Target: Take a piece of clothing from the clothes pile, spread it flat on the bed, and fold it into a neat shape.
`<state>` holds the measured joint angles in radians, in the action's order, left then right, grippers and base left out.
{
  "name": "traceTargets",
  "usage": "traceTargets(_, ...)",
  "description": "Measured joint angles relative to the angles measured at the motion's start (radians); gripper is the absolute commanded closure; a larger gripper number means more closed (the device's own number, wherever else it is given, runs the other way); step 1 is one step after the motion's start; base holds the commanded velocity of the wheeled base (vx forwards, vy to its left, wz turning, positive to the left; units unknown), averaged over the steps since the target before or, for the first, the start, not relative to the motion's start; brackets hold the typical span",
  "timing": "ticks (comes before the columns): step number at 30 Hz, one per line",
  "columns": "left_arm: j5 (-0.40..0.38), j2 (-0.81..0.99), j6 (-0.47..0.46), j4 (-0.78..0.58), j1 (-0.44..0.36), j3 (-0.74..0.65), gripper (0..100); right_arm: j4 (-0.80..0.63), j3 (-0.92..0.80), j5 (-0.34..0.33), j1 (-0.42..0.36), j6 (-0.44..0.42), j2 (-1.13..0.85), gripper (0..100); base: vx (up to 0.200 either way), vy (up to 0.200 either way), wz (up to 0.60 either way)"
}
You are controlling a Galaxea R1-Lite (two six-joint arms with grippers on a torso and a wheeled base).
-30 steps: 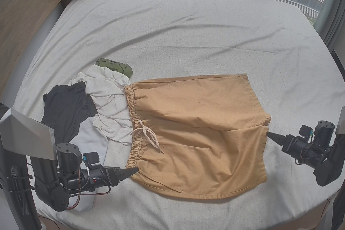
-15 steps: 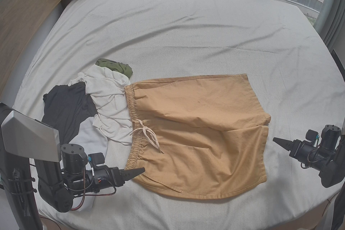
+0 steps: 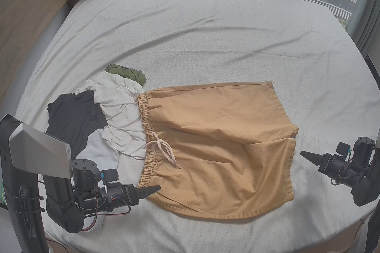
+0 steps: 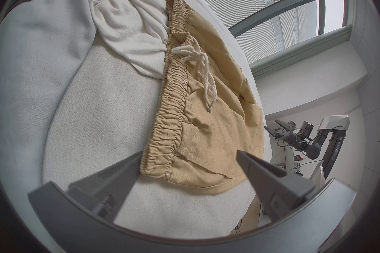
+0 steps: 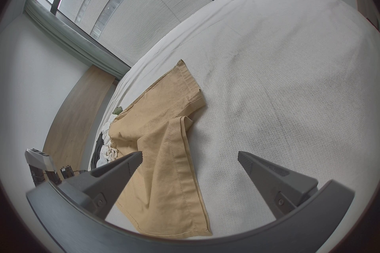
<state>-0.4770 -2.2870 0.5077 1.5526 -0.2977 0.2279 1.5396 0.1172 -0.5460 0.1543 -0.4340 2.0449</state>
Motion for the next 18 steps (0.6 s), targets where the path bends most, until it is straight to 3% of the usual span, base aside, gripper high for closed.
traceTargets(6, 0.0, -0.003, -0.001, 0.0, 0.001, 0.004, 100, 0.001, -0.016, -0.004, -0.001, 0.015, 0.005, 0, 0.0, 0.0, 0.0)
traceTargets(13, 0.0, -0.003, -0.002, 0.0, 0.002, 0.003, 100, 0.0, -0.071, -0.026, -0.009, 0.154, 0.048, 0, 0.0, 0.0, 0.0)
traceTargets(18, 0.0, -0.003, -0.002, 0.0, 0.002, 0.003, 100, 0.0, -0.094, -0.034, -0.017, 0.19, 0.11, 0, 0.0, 0.0, 0.0)
